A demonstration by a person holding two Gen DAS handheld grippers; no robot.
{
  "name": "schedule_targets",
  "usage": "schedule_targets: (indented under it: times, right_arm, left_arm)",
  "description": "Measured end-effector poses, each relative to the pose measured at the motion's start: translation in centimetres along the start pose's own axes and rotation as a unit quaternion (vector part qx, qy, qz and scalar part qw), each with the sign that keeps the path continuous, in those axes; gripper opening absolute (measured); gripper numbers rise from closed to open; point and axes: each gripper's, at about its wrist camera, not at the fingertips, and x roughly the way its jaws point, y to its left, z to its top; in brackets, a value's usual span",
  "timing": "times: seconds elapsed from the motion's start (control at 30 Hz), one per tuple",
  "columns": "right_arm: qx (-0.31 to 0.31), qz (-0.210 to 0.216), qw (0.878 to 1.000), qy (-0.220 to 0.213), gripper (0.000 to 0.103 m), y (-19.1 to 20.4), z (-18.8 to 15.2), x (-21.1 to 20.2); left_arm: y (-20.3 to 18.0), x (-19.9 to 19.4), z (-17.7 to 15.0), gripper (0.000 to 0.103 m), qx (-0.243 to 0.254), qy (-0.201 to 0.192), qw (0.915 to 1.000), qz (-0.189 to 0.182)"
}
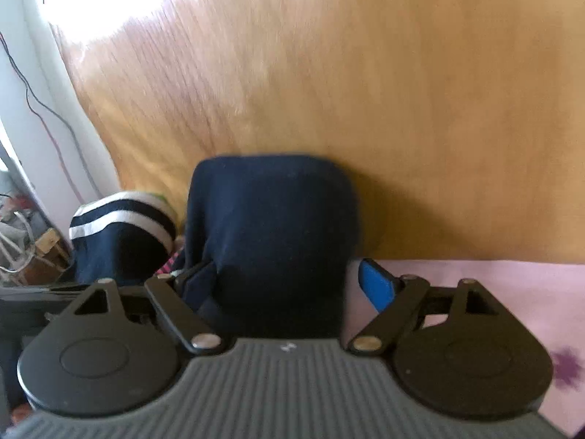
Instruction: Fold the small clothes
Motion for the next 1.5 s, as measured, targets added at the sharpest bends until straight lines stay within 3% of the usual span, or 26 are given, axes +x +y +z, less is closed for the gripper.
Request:
schedule_targets:
  times: [0.27,0.57,0.73,1.5]
  right_arm:
    - [0.010,-0.066,0.998,0.007,0.086,2.2,-7.8,-9.7]
    - [0.020,-0.103,0.995,0.000,0.087,2.8,-13.0,-14.2]
    - [0.045,-0.102,0.993,-0.034,0.088,1.8,-13.9,-15.6]
    - [0.069,-0.080,0.994,-0.024,0.089,1.0,-14.4,-15.9]
  left_arm:
    - [-4.2,-6.7,-7.9,0.091,0.041,-0.028,0.9948,0.089]
    - [-5.5,-9.8,-13.5,0.095,0.045,-0.016,0.9923,0.114]
    - [-6.0,-10.8,-14.5,0.098,0.058,-0.030,0.9905,0.122]
    - [-7.0,-11.0,-14.9,0.103,0.087,-0.054,0.9838,0.147]
